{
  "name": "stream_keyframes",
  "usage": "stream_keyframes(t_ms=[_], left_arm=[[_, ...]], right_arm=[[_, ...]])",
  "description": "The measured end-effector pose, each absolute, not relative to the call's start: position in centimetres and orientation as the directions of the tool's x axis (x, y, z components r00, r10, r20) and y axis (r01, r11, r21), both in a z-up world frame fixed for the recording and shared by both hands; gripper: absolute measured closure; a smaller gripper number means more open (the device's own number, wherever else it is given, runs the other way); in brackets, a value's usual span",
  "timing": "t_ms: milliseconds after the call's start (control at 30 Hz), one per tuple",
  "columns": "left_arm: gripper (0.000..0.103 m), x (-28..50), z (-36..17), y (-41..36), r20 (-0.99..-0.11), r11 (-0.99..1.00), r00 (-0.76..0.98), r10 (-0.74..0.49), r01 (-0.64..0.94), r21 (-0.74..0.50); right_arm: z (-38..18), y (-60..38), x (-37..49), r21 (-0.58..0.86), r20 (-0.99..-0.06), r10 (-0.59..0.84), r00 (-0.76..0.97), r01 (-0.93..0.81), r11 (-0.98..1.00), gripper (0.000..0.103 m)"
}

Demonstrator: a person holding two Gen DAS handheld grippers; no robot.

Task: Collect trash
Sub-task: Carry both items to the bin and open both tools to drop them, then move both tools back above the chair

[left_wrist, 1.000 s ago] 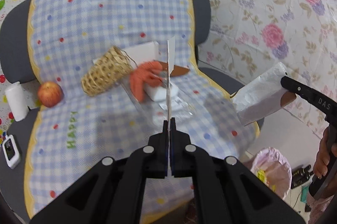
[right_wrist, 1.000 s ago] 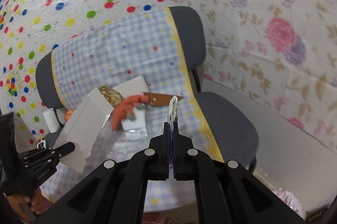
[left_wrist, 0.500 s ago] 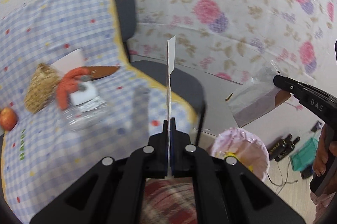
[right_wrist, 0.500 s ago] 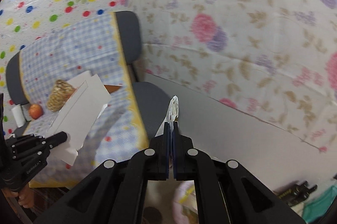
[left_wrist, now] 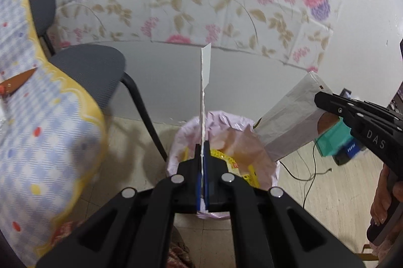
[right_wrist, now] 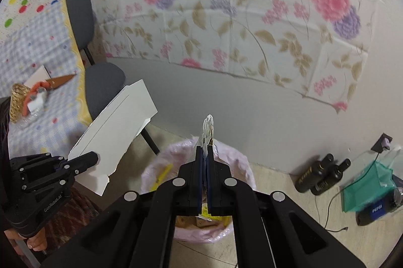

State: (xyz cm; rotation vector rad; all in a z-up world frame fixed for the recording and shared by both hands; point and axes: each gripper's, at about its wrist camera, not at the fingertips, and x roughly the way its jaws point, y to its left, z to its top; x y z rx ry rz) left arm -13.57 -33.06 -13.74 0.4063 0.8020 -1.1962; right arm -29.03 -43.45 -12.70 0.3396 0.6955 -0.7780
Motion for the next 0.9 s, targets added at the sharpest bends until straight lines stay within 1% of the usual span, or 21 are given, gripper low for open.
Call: stream_keyframes(t_ms=[233, 300, 333, 367, 400, 433, 467, 500, 533, 667, 733, 800, 900], left_arm=[[0.103, -14.2, -16.6, -36.0, -0.789, 0.297, 0.108, -0.604, 0.95, -0.098], [0.103, -13.9, -17.3, -36.8, -0.804, 0.301, 0.099, -0.586, 0.948, -0.103], [0.099, -13.7, -17.5, -37.1, -0.807, 0.304, 0.097, -0.582, 0.947, -0.106], [0.092, -13.5, -17.7, -37.4, -0.812, 0.302, 0.081, -0.578, 0.946, -0.12], [0.069, -13.3, -17.8, -37.7, -0.813, 0.307, 0.08, -0.577, 0.943, -0.125], [0.05, -13.1, -17.8, -37.8, -0.81, 0.322, 0.091, -0.58, 0.938, -0.125], [0.048, -12.7, -17.7, -37.5, -0.802, 0.336, 0.101, -0.589, 0.933, -0.13], [0.048, -12.4, -17.5, -37.4, -0.8, 0.345, 0.106, -0.591, 0.929, -0.131], [0.047, -12.0, -17.2, -37.0, -0.798, 0.358, 0.117, -0.591, 0.924, -0.13], [0.047, -9.9, -15.2, -34.2, -0.778, 0.442, 0.194, -0.598, 0.889, -0.119], [0.043, -9.0, -14.0, -32.3, -0.767, 0.497, 0.253, -0.59, 0.862, -0.099], [0.043, -8.0, -12.9, -30.1, -0.755, 0.554, 0.297, -0.585, 0.826, -0.104], [0.042, -6.3, -11.3, -26.0, -0.753, 0.648, 0.372, -0.543, 0.756, -0.094]], right_arm=[[-16.0, -45.7, -29.0, 0.023, -0.721, -0.512, 0.466, 0.755, 0.655, 0.099], [-16.5, -46.1, -28.6, 0.036, -0.727, -0.498, 0.472, 0.751, 0.659, 0.096], [-16.6, -46.3, -28.4, 0.036, -0.729, -0.495, 0.472, 0.749, 0.661, 0.095], [-16.9, -46.5, -28.0, 0.03, -0.737, -0.491, 0.465, 0.748, 0.663, 0.095], [-17.1, -46.6, -27.8, 0.034, -0.737, -0.486, 0.47, 0.744, 0.668, 0.089], [-17.3, -46.8, -27.5, 0.038, -0.738, -0.481, 0.474, 0.74, 0.671, 0.085], [-17.4, -47.1, -27.3, 0.039, -0.738, -0.481, 0.473, 0.742, 0.67, 0.075], [-17.3, -47.3, -27.3, 0.044, -0.737, -0.479, 0.477, 0.741, 0.67, 0.067], [-17.1, -47.3, -27.2, 0.047, -0.731, -0.482, 0.483, 0.74, 0.671, 0.066], [-14.8, -47.1, -27.7, 0.066, -0.7, -0.499, 0.51, 0.743, 0.666, 0.066], [-13.0, -46.6, -27.9, 0.083, -0.669, -0.509, 0.542, 0.735, 0.673, 0.066], [-10.6, -45.3, -27.7, 0.102, -0.62, -0.514, 0.593, 0.711, 0.696, 0.066], [-8.3, -42.9, -25.9, 0.117, -0.58, -0.47, 0.665, 0.639, 0.76, 0.066]])
